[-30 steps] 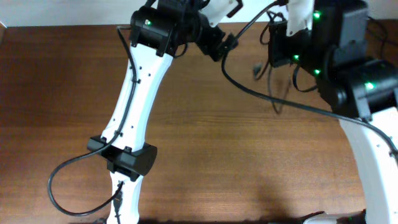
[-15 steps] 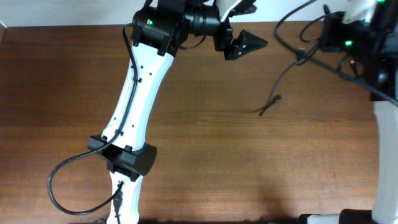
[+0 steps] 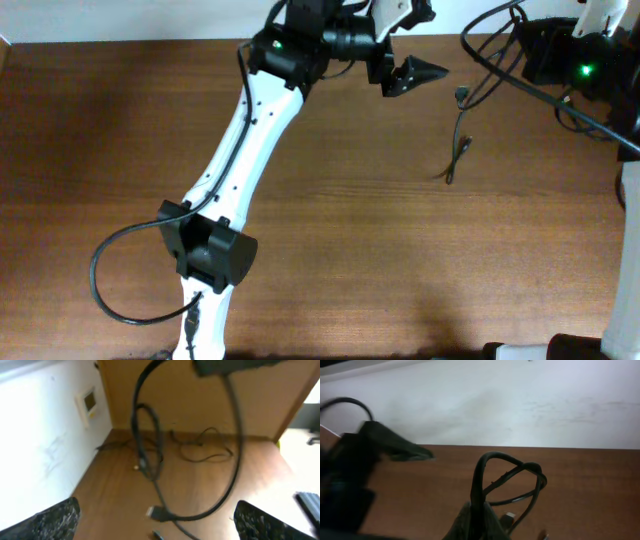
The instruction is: Untangle cables
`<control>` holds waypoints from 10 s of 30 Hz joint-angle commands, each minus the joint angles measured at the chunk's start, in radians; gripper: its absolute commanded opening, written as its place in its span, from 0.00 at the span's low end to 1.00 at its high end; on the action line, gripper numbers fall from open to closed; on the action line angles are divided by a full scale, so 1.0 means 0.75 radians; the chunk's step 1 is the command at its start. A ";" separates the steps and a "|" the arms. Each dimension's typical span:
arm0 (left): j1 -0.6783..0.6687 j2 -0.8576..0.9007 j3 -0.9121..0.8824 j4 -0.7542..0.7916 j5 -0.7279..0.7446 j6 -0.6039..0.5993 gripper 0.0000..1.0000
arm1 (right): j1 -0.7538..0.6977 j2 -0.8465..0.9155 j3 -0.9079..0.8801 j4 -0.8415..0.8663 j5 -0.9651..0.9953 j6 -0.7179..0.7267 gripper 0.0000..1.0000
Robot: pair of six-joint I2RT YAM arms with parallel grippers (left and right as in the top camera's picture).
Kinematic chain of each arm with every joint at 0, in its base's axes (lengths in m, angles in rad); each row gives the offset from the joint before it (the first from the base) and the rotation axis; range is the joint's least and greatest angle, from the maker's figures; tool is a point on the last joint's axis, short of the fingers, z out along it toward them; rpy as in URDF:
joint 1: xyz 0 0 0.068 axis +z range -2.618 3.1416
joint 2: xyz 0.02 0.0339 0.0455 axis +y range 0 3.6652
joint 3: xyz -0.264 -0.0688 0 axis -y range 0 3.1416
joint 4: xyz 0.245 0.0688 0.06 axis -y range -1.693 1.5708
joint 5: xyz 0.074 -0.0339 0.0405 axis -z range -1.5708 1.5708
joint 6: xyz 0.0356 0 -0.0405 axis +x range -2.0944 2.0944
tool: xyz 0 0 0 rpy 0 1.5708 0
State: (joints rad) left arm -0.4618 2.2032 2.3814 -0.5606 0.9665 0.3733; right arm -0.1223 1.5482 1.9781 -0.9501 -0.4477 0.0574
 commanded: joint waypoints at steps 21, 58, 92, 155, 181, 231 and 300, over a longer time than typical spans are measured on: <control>-0.123 0.012 -0.170 0.318 -0.062 -0.064 0.97 | -0.003 -0.160 0.006 -0.156 -0.057 0.009 0.04; 0.280 0.011 -0.170 -0.015 -0.002 -0.159 0.00 | -0.191 -0.154 0.006 -0.156 0.179 0.002 0.04; 0.168 -0.213 -0.110 -0.033 -0.027 -0.189 0.00 | 0.285 0.258 0.002 0.014 -0.126 -0.208 0.54; 0.166 -0.290 -0.109 0.189 -0.492 -0.238 0.00 | 0.337 0.242 0.025 0.661 -0.105 0.436 0.44; 0.164 -0.291 -0.109 0.363 -0.532 -0.318 0.00 | 0.346 0.408 0.025 1.063 -0.107 0.937 0.18; 0.164 -0.291 -0.109 0.363 -0.526 -0.328 0.00 | 0.399 0.408 0.025 1.053 -0.158 0.932 0.04; 0.122 -0.327 -0.109 0.247 -0.596 -0.405 0.00 | 0.400 0.408 0.025 0.983 -0.119 0.836 0.04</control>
State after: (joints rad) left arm -0.3618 2.0026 2.2833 -0.3809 0.5228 0.0517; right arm 0.1802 1.8580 1.9800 -0.2161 -0.5354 0.6979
